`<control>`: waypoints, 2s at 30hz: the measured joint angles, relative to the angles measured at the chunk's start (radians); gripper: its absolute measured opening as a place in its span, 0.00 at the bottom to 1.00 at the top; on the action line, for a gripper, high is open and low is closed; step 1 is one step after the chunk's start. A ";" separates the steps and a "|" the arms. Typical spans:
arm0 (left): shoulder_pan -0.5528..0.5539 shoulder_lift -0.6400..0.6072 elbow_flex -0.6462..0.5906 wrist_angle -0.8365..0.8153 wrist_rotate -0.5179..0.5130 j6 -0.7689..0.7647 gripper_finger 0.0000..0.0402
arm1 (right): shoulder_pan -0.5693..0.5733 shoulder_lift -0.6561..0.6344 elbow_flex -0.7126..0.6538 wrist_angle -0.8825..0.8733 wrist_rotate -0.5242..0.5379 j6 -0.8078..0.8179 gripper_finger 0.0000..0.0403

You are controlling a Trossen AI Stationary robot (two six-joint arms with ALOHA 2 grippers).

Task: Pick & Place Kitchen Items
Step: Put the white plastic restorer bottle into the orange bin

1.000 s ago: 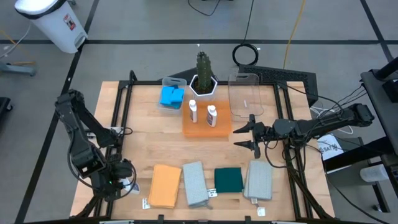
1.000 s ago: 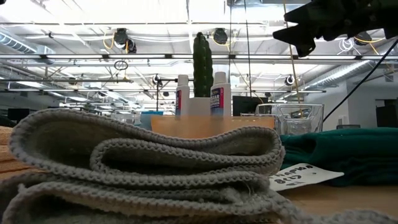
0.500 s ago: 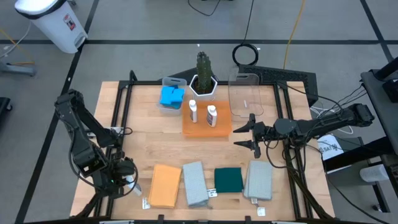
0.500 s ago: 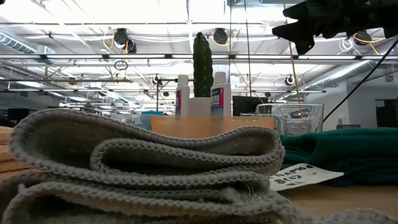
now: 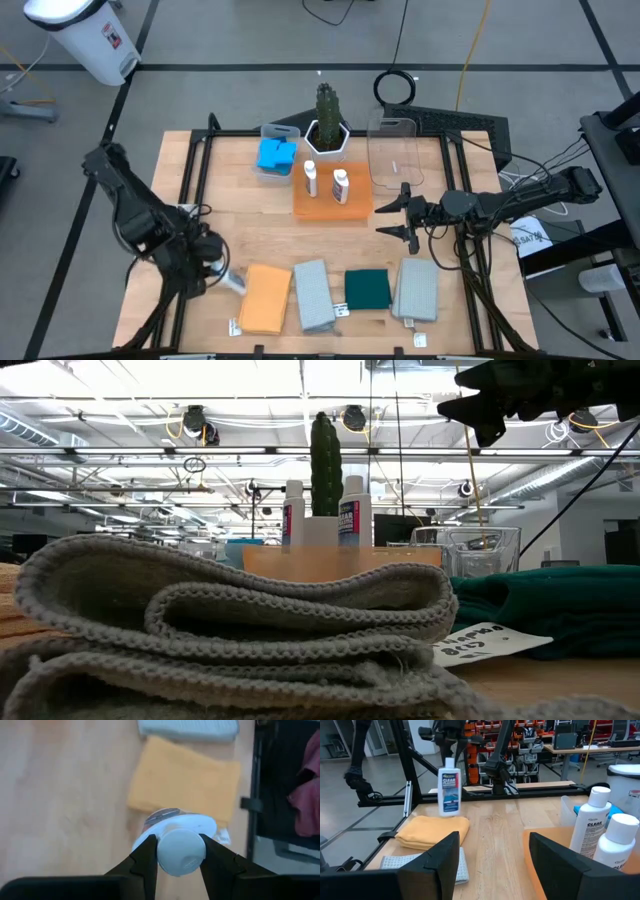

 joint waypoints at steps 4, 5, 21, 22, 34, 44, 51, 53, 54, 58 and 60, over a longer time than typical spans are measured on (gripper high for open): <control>0.098 -0.050 0.000 0.009 -0.053 0.176 0.29 | 0.000 0.000 0.000 0.000 0.000 0.002 0.52; 0.127 -0.062 0.000 0.019 -0.068 0.227 0.29 | 0.000 0.000 0.000 0.000 0.000 0.003 0.52; 0.636 0.051 0.153 0.193 0.022 0.776 0.29 | 0.000 0.004 0.000 0.007 0.000 0.003 0.52; 0.658 0.078 0.183 0.192 0.029 0.798 0.29 | 0.000 0.004 0.000 0.006 0.000 0.003 0.52; 0.877 0.391 0.423 0.106 0.126 1.008 0.29 | 0.000 0.059 0.001 0.017 0.000 0.003 0.52; 0.992 0.523 0.428 0.104 0.180 1.060 0.29 | 0.000 0.061 0.001 0.023 0.000 0.003 0.52; 1.028 0.580 0.428 0.114 0.232 1.060 0.29 | 0.000 0.061 0.001 0.023 0.000 0.003 0.52; 1.031 0.590 0.428 0.114 0.246 1.058 0.29 | 0.000 0.061 0.001 0.023 0.000 0.003 0.52; 1.031 0.593 0.428 0.114 0.249 1.057 0.29 | 0.000 0.061 0.001 0.023 0.000 0.003 0.52; 1.032 0.595 0.428 0.125 0.250 1.053 0.31 | 0.000 0.061 0.001 0.024 0.000 0.003 0.52; 1.032 0.594 0.428 0.142 0.249 1.051 0.36 | 0.000 0.061 0.001 0.024 0.000 0.003 0.52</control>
